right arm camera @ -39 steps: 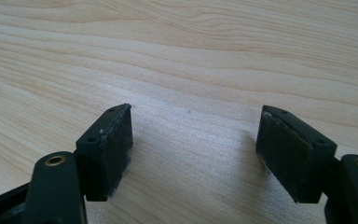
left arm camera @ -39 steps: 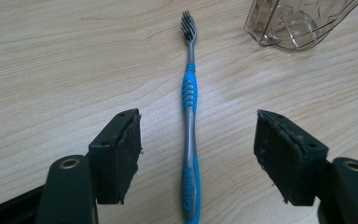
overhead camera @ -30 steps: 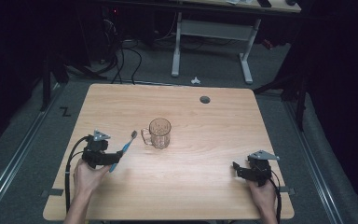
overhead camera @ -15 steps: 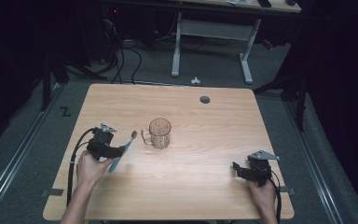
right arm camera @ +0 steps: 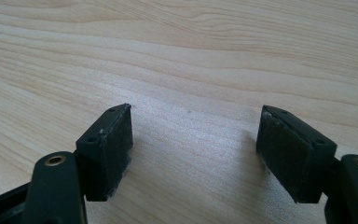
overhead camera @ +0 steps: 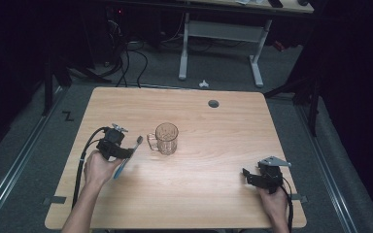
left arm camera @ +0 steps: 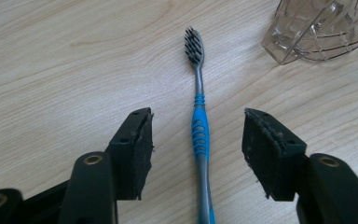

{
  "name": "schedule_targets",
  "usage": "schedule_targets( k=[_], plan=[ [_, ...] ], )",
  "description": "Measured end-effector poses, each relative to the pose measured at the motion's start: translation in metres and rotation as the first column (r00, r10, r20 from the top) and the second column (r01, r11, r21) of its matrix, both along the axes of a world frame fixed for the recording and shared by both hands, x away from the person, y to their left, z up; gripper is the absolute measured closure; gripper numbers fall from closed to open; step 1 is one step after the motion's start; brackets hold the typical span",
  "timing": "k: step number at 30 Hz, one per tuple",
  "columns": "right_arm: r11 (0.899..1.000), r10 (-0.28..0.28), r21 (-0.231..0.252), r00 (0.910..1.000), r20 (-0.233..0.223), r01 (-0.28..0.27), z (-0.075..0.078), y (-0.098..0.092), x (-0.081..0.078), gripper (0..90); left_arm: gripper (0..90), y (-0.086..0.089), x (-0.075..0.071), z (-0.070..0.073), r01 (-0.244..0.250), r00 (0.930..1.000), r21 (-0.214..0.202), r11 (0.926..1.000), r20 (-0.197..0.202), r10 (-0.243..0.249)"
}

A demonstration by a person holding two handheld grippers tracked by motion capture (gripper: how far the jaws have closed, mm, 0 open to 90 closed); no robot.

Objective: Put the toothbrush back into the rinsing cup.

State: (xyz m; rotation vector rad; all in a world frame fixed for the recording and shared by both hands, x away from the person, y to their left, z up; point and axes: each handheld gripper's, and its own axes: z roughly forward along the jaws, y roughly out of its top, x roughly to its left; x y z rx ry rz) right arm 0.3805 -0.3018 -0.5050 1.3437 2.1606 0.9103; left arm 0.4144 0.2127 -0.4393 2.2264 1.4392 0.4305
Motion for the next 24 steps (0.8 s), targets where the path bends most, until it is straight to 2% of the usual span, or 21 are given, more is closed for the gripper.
schedule_targets(
  k=[6,9,14,15,20,24],
  plan=[
    [1.0,0.0,0.0,1.0,0.0,0.0,0.0,0.0,0.0,27.2,46.6,-0.005,0.011,-0.004,0.009,0.9989,0.019,0.9998,-0.046,-0.008],
    [1.0,0.0,0.0,1.0,0.0,0.0,0.0,0.0,0.0,27.2,46.8,-0.006,0.016,-0.006,-0.015,0.9982,0.019,0.9997,-0.057,0.016],
    [1.0,0.0,0.0,1.0,0.0,0.0,0.0,0.0,0.0,27.3,48.9,-0.009,0.023,-0.009,-0.008,0.9962,0.048,0.9988,-0.087,0.012],
    [1.0,0.0,0.0,1.0,0.0,0.0,0.0,0.0,0.0,27.3,49.4,-0.009,0.025,-0.01,-0.007,0.9955,0.043,0.9991,-0.094,0.011],
    [1.0,0.0,0.0,1.0,0.0,0.0,0.0,0.0,0.0,27.3,51.3,-0.008,0.029,-0.018,-0.009,0.9918,0.068,0.9977,-0.127,0.017],
    [1.0,0.0,0.0,1.0,0.0,0.0,0.0,0.0,0.0,27.3,52.2,-0.01,0.031,-0.02,-0.004,0.9904,0.065,0.9979,-0.138,0.013]
  ],
)
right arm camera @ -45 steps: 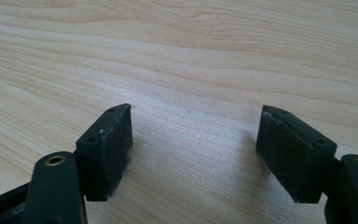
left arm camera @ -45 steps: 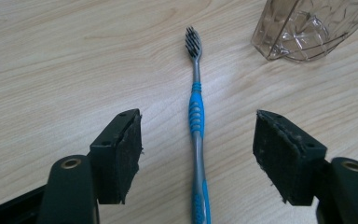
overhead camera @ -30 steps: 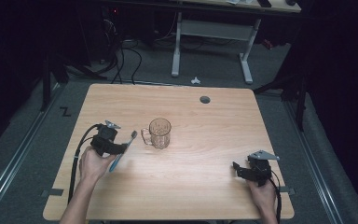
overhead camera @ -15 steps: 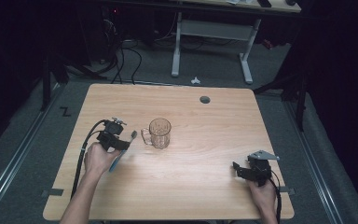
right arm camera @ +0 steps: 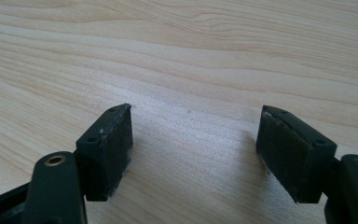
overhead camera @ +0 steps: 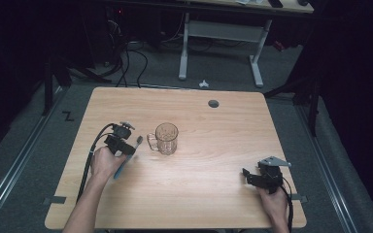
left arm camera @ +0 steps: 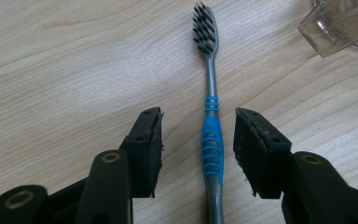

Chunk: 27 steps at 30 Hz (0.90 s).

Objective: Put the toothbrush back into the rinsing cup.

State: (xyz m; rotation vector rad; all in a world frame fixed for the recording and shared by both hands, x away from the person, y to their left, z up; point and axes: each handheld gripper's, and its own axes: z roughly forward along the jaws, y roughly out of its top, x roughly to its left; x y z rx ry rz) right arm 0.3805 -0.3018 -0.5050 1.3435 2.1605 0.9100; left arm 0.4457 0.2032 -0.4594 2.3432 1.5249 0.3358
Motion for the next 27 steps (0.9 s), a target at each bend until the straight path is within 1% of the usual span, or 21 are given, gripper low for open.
schedule_targets(
  k=[6,9,13,18,22,27],
  plan=[
    [1.0,0.0,0.0,1.0,0.0,0.0,0.0,0.0,0.0,27.2,54.3,-0.002,0.004,-0.007,0.007,0.9996,0.005,1.0,-0.026,-0.007],
    [1.0,0.001,0.0,1.0,0.0,-0.001,0.0,0.0,0.0,27.3,56.1,-0.003,0.006,-0.009,0.001,0.9996,0.013,0.9999,-0.028,-0.001],
    [1.0,0.002,-0.002,1.0,0.001,-0.002,0.0,0.0,0.0,27.3,59.2,-0.002,0.007,-0.01,-0.004,0.9995,0.012,0.9999,-0.032,0.004],
    [1.0,0.002,-0.001,1.0,0.001,-0.002,0.0,0.0,0.0,27.2,63.5,-0.002,0.009,-0.012,-0.007,0.9991,0.001,1.0,-0.043,0.007],
    [1.0,0.002,-0.002,1.0,0.001,-0.002,0.0,0.0,0.0,27.3,66.7,-0.003,0.01,-0.012,-0.008,0.9991,-0.005,1.0,-0.042,0.008],
    [1.0,0.002,-0.002,1.0,0.001,-0.002,0.0,0.0,0.0,27.3,70.6,-0.007,0.012,-0.011,0.003,0.9988,0.008,1.0,-0.05,-0.003]
  ],
)
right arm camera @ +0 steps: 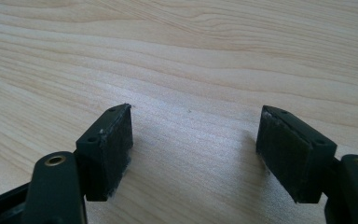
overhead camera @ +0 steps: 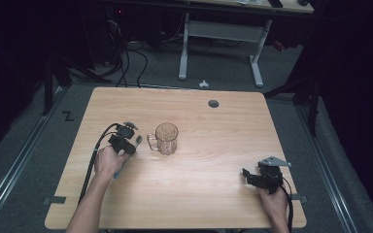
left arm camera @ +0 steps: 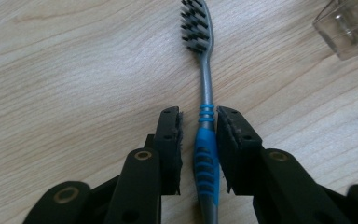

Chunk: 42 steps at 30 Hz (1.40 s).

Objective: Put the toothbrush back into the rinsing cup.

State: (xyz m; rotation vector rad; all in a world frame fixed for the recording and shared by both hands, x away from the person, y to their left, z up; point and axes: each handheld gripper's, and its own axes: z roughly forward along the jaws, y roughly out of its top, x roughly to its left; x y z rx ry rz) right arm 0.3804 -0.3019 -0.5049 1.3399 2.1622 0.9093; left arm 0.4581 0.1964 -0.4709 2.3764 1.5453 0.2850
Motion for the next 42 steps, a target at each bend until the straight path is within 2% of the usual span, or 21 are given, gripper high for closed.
schedule_targets(
  k=[8,15,24,34,42],
  plan=[
    [1.0,0.0,0.0,1.0,0.0,0.0,0.0,0.0,0.0,27.2,74.7,-0.004,0.002,0.0,0.001,0.9999,0.0,1.0,-0.012,-0.001],
    [1.0,-0.001,0.001,1.0,0.0,0.001,0.0,0.0,0.0,27.2,72.9,-0.002,0.003,0.001,-0.01,0.9994,0.001,1.0,-0.032,0.01],
    [1.0,0.0,0.0,1.0,0.0,0.0,0.0,0.0,0.0,27.2,79.0,-0.002,0.003,0.001,-0.005,0.9993,0.004,1.0,-0.038,0.005],
    [1.0,0.0,0.0,1.0,0.0,0.0,0.0,0.0,0.0,27.2,79.7,-0.001,0.002,0.003,0.004,0.9996,-0.001,1.0,-0.027,-0.004],
    [1.0,0.0,0.0,1.0,0.0,0.0,0.0,0.0,0.0,27.2,79.8,0.003,-0.001,0.013,0.0,1.0,-0.023,0.9997,0.0,0.0]
  ],
)
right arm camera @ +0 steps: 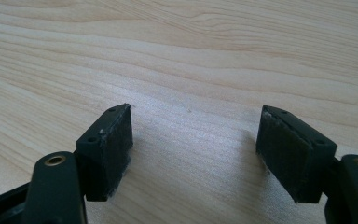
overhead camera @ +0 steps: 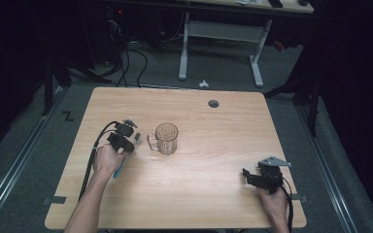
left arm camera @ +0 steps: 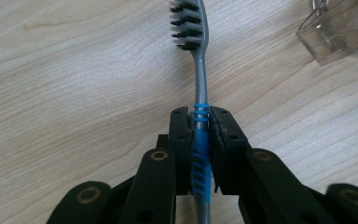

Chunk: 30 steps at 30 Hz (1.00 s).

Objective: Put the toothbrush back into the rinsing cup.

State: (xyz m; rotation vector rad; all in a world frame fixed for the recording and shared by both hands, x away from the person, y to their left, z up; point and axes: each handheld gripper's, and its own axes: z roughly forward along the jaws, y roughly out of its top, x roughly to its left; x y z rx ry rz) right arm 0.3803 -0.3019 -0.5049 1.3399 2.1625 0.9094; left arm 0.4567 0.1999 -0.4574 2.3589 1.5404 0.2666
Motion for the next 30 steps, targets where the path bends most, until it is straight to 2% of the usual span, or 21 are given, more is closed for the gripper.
schedule_targets(
  k=[14,24,30],
  plan=[
    [1.0,0.0,0.0,1.0,0.0,0.0,0.0,0.0,0.0,27.2,80.3,0.004,-0.01,0.019,0.012,0.9982,-0.039,0.9992,0.06,-0.01],
    [1.0,0.001,-0.001,1.0,0.0,-0.001,0.0,0.0,0.0,27.2,80.5,0.007,-0.02,0.034,0.03,0.9928,-0.1,0.9945,0.118,-0.018],
    [1.0,0.001,0.0,1.0,0.0,-0.001,0.0,0.0,0.0,27.2,80.5,0.007,-0.024,0.038,0.042,0.99,-0.124,0.9913,0.139,-0.025]
  ],
)
